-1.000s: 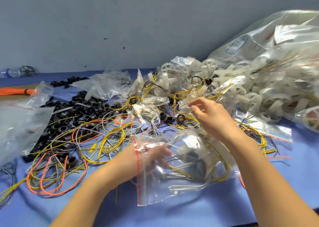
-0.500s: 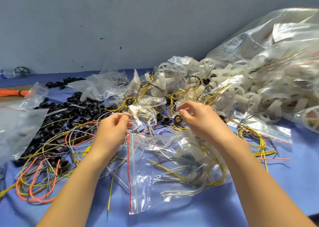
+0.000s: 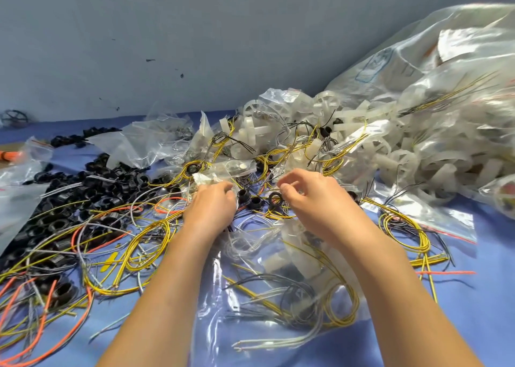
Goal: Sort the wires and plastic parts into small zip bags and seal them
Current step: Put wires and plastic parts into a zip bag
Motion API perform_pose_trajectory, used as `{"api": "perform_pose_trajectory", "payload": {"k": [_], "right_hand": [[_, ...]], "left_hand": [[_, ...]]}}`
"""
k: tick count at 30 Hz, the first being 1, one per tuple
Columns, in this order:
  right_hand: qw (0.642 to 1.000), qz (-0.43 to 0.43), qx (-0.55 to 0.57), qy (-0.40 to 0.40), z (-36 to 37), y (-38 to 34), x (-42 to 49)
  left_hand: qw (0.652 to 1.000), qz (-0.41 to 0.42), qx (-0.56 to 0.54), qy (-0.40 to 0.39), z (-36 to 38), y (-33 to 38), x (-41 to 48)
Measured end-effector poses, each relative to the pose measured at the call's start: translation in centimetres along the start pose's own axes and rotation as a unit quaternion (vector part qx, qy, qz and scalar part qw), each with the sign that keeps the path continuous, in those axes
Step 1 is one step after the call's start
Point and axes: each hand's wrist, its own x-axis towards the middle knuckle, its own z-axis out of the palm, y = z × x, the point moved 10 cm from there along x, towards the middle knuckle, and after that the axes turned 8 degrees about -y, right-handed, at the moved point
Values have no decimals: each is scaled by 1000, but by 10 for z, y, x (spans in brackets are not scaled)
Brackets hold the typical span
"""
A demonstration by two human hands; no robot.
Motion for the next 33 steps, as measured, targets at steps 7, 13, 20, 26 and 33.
{"api": "perform_pose_trajectory", "payload": {"k": [7,13,20,26,33], "right_hand": [[1000,-3,-1,-5,-2,3,-5],[1000,3,12,0,-6,5,-8],[1000,2,8,-6,-7,4,-10],[1000,-8,7,5,-10,4,-10],[991,-53,113,45,-18,-8,-7]], "left_hand": [[998,37,-36,44,-1,17,-3],[987,79,-94,102,-12,18,-12],[977,44,-189,92,-10,2,-10],[834,-18,-550,52,-18,-5,-17],[636,68,-766,-61,-64,38,-40]]}}
